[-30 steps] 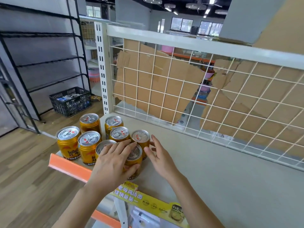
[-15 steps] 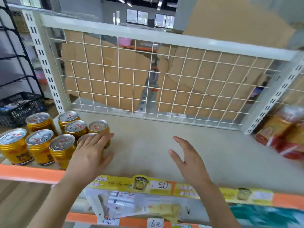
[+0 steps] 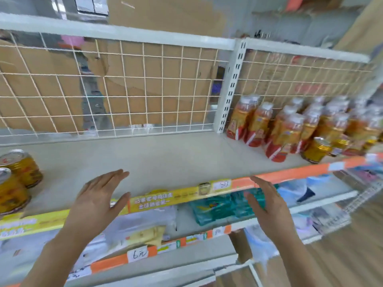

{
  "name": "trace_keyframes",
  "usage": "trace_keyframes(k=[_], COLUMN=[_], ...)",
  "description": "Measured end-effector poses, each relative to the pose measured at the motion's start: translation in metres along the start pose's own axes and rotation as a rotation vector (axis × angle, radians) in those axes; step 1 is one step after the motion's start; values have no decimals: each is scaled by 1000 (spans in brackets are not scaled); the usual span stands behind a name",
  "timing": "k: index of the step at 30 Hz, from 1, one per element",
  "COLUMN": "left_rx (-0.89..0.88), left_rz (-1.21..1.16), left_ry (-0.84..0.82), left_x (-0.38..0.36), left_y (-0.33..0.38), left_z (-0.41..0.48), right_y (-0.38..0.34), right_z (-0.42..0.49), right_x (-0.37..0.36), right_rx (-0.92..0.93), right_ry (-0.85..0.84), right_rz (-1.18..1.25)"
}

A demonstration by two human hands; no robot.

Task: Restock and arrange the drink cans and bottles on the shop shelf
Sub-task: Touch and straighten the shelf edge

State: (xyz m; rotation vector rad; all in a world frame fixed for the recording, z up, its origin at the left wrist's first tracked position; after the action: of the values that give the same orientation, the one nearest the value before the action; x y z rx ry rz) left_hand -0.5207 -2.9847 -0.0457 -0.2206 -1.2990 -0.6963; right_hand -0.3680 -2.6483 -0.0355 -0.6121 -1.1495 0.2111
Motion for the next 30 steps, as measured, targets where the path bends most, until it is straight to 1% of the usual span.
trace_keyframes(k=[3,6,9,15,22,26,30], left_rx=[-72,-95,-141,-202,-208,-272,-381], left_rz=[-17,-49,-69,-95,-158,-182,-238], left_ry=[-9,-27,-48,-80,-91,-80,-78], left_x=[-13,-29,-41,-60,-85,-92,-98], left_y=[42,74,101,138,172,195,227], left_z=[7,14,27,72,162,225,285], right_y=[35,67,95,137,177,189,195], right_z=[-25,-46,-59,-60,-4,49,103], right_x=[30,55,75,100,123,132,132], right_rx=[-58,-120,-194,-280,-323,-322,-306], right_ry=[36,69,91,150,178,172,161], right_rz=[-30,-34,0,16,-60,-84,-75])
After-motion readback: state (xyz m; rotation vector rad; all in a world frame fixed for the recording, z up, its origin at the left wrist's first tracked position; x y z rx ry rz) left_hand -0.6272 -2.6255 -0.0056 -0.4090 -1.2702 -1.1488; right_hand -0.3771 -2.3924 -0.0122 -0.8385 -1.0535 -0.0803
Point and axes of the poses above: each hand's wrist, its own z-axis towards the middle knuckle, its own x-axis out of the back of the hand, y = z × x, the point moved 8 cm from there along z, towards the middle knuckle, and after that the axes turned 10 degrees about -y, right-handed, at the moved point
